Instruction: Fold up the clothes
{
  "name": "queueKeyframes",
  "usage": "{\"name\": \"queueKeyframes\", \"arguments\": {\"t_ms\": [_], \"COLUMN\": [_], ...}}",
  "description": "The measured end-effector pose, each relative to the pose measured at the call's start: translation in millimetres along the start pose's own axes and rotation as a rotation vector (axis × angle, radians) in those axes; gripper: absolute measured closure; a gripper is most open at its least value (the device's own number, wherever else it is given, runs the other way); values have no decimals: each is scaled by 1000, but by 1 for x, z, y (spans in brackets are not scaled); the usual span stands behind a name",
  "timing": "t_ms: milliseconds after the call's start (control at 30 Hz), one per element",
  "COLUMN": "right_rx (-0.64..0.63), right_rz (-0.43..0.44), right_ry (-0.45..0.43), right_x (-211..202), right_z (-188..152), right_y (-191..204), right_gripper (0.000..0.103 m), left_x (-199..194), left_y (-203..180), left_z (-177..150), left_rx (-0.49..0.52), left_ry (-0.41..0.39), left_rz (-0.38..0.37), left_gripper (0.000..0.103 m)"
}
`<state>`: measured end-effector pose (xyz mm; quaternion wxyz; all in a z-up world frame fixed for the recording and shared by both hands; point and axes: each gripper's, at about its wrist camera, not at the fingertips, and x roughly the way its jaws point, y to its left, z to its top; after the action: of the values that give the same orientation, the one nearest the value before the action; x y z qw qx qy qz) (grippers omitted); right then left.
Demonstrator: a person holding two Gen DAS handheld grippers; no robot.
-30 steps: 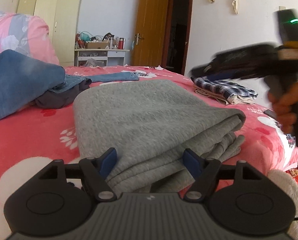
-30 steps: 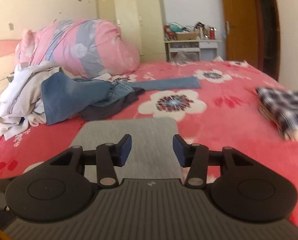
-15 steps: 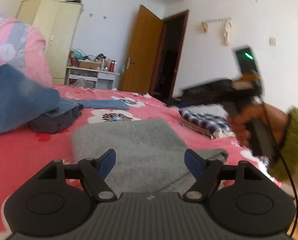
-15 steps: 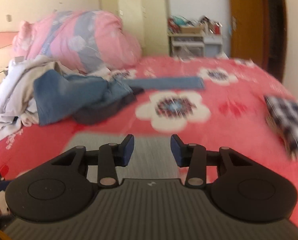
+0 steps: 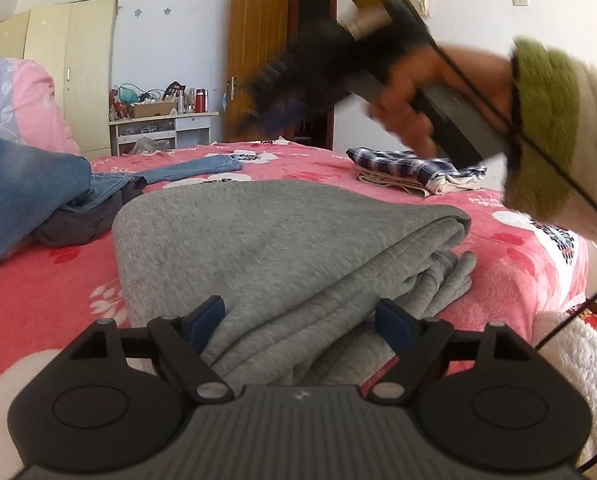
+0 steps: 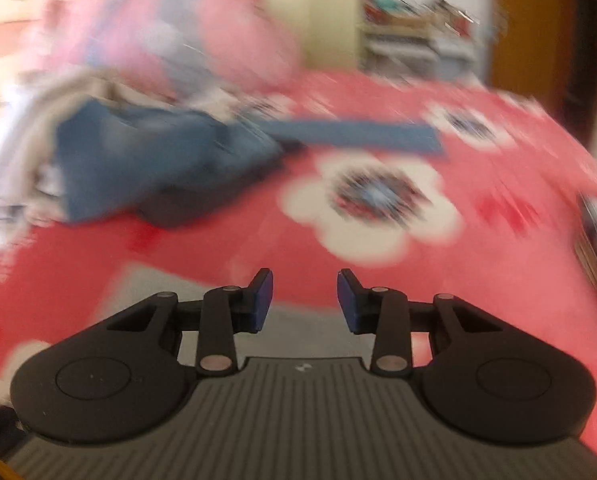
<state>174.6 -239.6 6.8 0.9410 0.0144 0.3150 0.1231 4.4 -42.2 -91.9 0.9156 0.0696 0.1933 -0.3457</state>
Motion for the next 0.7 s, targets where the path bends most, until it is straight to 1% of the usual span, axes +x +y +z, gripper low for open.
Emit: {"name": "queueKeyframes", "arguments": {"t_ms": [67,100,167,267,300,333,400,433,533,600,633,667,700], "right_rx": [-47,-73,-132,-122,-65,-25,-13,-23,12,60,85,109,144], "right_rz": [51,79,138,135,150,147,99,57,-42,-127,-173,-206,-195], "right_ry": [-7,5,103,188,188,180,130,92,0,10,54,91,92], "right_x": [-3,1,38,86,83,74,46,28,-21,-29,-20,-11,-6], "right_z": [15,19,10,-14,-10,-5,2,3,-5,-19,-32,-46,-59], "right_y": [17,26,42,42,35,30,27,26,5,-17,-31,-44,-55], "right_gripper": [68,68,68,65,65,65,65,65,66,65,65,63,63], "left_x": [0,0,0,0,0,0,0,0,1,1,0,0,-1], "left_y": [0,0,1,4,5,5,6,6,6,7,7,7,7], "left_z": [0,0,-1,0,0,0,0,0,0,-1,-1,-1,0], "left_rx": [6,9,10,1,-3,-4,-7,-8,-3,-4,-5,-7,-7], "left_ry": [-2,-4,-2,-2,-2,-2,-2,-3,-3,-3,-4,-4,-4], "left_rz": [0,-1,10,5,1,-1,-4,-6,-7,-9,-15,-19,-19], "left_gripper": [20,20,19,19,19,19,19,19,19,19,19,19,19]}}
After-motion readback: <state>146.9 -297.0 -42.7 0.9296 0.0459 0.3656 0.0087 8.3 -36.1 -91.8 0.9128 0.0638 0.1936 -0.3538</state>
